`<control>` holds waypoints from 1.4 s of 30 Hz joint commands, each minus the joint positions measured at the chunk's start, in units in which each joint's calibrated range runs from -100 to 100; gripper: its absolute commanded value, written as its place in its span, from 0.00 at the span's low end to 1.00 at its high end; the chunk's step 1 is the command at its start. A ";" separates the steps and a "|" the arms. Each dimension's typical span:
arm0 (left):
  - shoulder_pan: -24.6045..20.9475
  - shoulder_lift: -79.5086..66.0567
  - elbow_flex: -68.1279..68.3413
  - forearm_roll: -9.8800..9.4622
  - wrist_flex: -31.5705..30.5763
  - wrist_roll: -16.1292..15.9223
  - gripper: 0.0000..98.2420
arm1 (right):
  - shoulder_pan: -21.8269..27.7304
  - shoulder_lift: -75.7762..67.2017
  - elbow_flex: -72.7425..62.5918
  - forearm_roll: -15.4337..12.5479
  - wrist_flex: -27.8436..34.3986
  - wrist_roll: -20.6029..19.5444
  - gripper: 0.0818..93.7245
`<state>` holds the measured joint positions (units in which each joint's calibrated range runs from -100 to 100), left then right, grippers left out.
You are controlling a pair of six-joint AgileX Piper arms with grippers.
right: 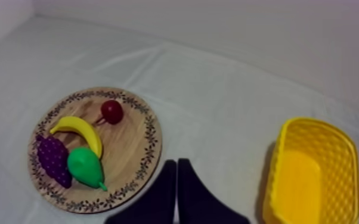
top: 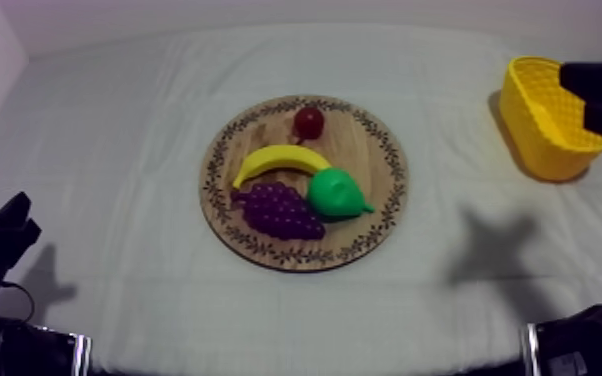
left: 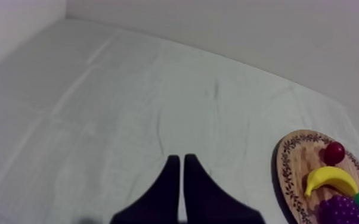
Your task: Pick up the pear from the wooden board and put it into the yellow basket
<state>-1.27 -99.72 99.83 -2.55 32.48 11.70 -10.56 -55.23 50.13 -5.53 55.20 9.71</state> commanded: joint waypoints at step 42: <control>0.00 -0.02 -0.05 -0.01 0.01 0.00 0.00 | -17.33 38.89 -15.58 -4.13 11.95 19.18 0.00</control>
<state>-1.27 -99.72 99.83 -2.55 32.48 11.70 -27.86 -16.94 34.81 -9.91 67.03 28.76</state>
